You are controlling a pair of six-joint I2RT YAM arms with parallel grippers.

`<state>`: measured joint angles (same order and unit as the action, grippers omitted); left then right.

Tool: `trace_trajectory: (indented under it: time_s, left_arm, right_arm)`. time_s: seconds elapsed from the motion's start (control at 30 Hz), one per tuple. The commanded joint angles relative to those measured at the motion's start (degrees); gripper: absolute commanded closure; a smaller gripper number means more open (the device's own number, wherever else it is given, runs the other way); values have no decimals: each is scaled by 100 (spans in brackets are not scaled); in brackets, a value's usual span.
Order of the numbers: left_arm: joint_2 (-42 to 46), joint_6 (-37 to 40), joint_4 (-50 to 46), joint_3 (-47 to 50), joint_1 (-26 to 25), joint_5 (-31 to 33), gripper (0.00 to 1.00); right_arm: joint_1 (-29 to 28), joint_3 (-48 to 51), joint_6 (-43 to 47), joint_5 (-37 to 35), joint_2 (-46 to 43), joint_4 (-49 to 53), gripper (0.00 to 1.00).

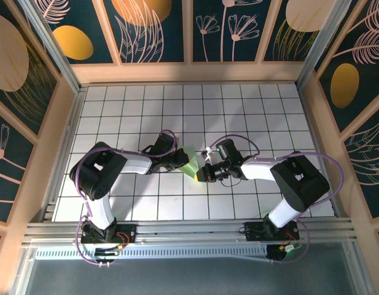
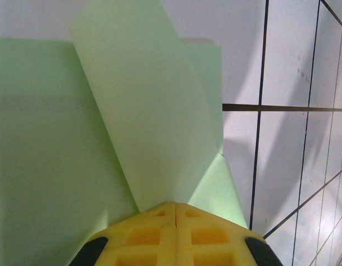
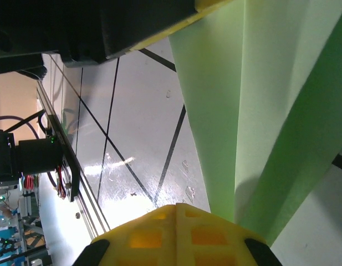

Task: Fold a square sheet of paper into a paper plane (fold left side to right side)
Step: Fourth fold the wing at the center of the table.

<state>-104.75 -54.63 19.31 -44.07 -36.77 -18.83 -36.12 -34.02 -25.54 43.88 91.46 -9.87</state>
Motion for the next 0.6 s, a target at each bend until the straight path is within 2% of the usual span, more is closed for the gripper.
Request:
trace_trajectory:
  time_s: [0.0, 0.57]
  left_arm:
    - [-54, 97, -484, 152, 19, 334, 100]
    - [-10, -47, -243, 347, 21, 327, 100]
  right_arm:
    - [-47, 122, -159, 123, 116, -371, 100]
    - [-150, 150, -295, 121, 446, -534, 100]
